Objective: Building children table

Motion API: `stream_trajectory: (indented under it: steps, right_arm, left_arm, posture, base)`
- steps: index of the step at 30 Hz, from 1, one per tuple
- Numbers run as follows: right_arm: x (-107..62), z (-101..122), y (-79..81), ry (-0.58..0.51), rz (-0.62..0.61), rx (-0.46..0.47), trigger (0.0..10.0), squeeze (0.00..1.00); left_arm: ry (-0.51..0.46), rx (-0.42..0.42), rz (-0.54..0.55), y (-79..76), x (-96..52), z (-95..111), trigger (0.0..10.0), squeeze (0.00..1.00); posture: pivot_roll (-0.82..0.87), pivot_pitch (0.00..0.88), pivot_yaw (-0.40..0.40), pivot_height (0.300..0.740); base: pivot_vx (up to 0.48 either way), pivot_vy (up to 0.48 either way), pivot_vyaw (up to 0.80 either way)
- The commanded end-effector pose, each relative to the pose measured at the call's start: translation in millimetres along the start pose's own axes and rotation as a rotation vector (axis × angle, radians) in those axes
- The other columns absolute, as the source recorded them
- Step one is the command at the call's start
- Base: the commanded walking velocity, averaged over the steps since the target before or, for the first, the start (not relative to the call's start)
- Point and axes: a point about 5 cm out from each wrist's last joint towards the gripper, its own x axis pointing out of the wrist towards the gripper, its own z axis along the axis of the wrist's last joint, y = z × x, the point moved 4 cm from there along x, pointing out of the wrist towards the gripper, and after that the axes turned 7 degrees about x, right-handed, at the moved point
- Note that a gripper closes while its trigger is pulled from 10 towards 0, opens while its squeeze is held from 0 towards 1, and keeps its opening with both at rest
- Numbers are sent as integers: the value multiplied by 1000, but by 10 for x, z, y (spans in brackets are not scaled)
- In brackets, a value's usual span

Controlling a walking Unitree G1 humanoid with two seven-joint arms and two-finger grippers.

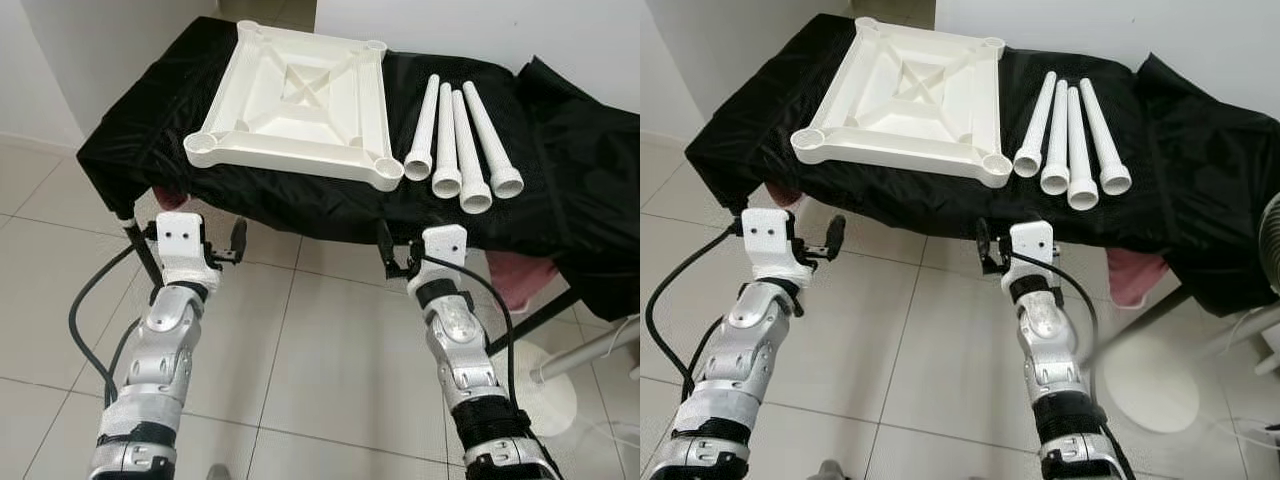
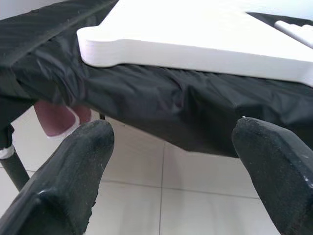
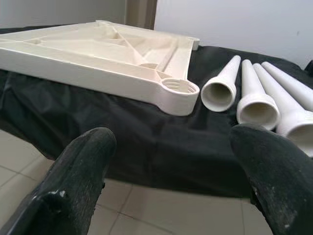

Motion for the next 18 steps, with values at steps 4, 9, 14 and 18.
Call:
stream_trajectory:
  steps: [4,9,14,18]
  right_arm:
    - [-13,52,-7,-24,-2,-23,10000,0]
    - [-31,71,-31,-31,-4,-30,10000,0]
    - [-65,45,-60,-27,-21,-39,10000,0]
    - [-128,35,-117,-29,-57,-34,10000,0]
  left_arm:
    - [2,15,-51,-63,-1,-26,10000,0]
    - [9,24,-54,-65,-8,-47,10000,0]
    - [14,17,-54,-62,-29,-88,10000,0]
    - [25,27,-57,-53,-43,-137,10000,0]
  posture:
    - [60,43,-20,740]
    - [60,48,-21,740]
    - [44,57,-12,740]
    - [22,59,5,740]
  base:
    - [0,0,0]
    - [0,0,0]
    - [0,0,0]
    - [0,0,0]
